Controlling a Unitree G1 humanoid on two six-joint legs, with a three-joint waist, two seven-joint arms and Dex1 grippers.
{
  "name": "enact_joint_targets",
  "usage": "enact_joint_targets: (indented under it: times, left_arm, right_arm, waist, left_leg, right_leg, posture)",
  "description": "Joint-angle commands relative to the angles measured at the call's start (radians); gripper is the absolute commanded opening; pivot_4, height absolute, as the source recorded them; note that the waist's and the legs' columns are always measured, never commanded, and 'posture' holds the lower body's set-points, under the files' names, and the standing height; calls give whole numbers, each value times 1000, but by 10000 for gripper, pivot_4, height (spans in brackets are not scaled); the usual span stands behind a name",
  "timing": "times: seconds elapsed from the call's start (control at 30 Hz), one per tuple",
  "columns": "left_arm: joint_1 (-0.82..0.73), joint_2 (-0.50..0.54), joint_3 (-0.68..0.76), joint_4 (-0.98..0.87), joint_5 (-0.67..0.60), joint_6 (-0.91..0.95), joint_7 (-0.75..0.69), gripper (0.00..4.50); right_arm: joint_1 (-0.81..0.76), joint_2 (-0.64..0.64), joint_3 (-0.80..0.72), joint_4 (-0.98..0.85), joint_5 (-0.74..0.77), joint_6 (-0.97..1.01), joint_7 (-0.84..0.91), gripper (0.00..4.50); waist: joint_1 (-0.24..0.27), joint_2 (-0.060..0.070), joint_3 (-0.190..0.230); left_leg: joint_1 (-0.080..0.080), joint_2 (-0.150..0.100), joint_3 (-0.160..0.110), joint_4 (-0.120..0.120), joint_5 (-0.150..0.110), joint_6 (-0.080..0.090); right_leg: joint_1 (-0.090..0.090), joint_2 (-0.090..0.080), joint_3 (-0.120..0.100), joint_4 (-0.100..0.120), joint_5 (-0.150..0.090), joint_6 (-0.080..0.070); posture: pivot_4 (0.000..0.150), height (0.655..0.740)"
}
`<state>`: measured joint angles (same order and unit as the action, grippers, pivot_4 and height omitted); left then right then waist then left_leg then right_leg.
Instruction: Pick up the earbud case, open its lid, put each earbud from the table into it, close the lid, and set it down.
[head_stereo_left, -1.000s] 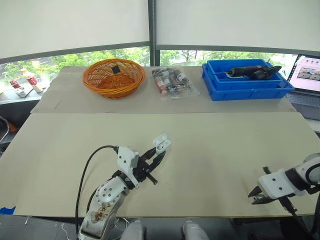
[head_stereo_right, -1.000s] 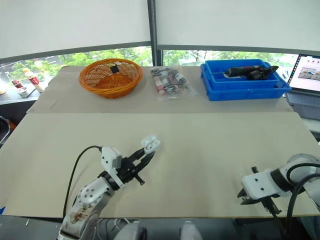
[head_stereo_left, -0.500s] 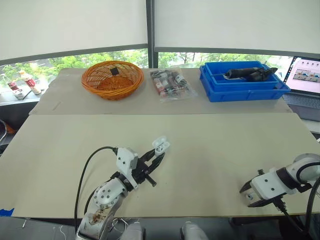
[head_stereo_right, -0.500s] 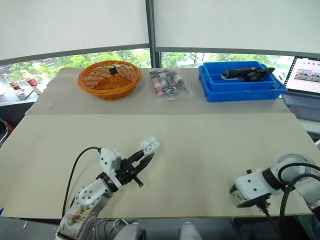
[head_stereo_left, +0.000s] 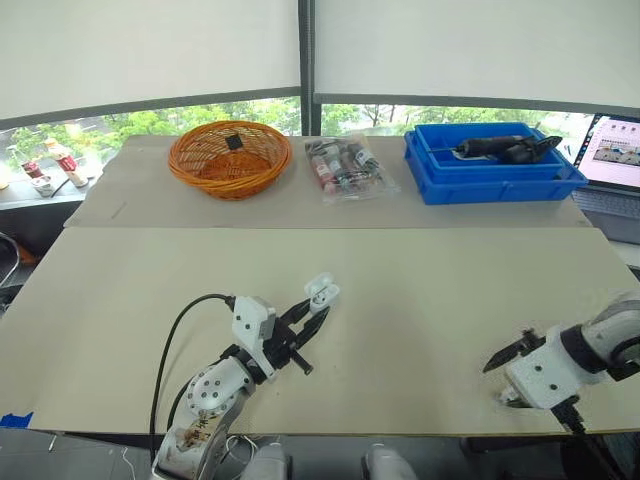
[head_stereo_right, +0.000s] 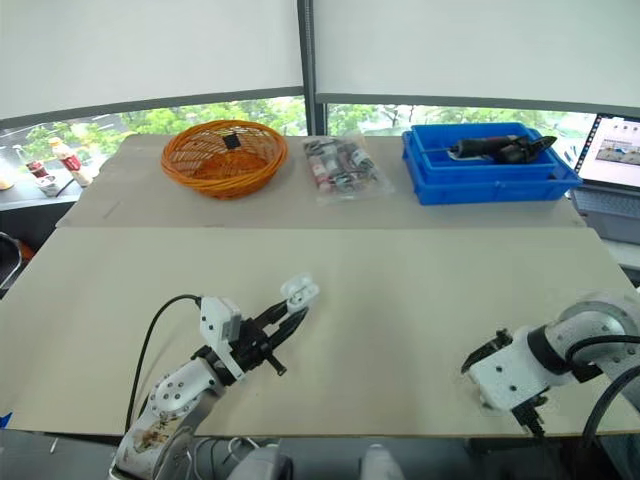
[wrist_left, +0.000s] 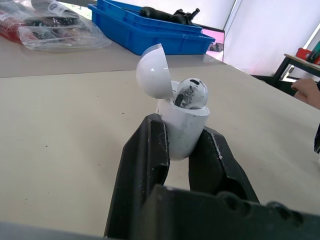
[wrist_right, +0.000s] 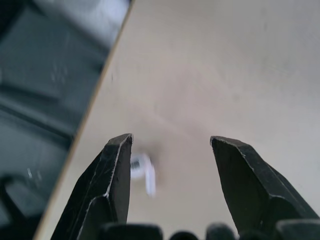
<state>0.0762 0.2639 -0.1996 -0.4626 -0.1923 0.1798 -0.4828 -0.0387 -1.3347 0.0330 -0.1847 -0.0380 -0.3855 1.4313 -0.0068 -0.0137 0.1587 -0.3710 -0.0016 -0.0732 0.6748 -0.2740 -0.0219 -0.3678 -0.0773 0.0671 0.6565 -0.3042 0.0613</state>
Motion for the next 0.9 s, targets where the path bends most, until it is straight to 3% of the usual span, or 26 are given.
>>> enact_joint_targets:
  times: [0.03,0.3,0.9]
  left_arm:
    - [-18,-8,-10,-26,-10,-6,-1,5297]
    - [-13,-6,-4,-30,-9,-5,2,5297]
    - [-18,-10,-13,-26,-9,-2,3,5297]
  right_arm:
    - [-16,-9,29,10,-64,-57,-18,27830]
    - [-53,12,119,66,-141,-128,-42,27830]
    - [-121,76,210,47,-121,-81,30,27830]
  waist:
    - [-1,0,0]
    - [-4,0,0]
    - [-7,-4,1]
  left_leg:
    - [0,0,0,0,0,0]
    - [0,0,1,0,0,0]
    - [1,1,-1,0,0,0]
  right_leg:
    - [0,0,0,0,0,0]
    - [0,0,0,0,0,0]
    - [0,1,0,0,0,0]
  posture:
    - [1500,7400]
    - [1500,7400]
    - [1500,7400]
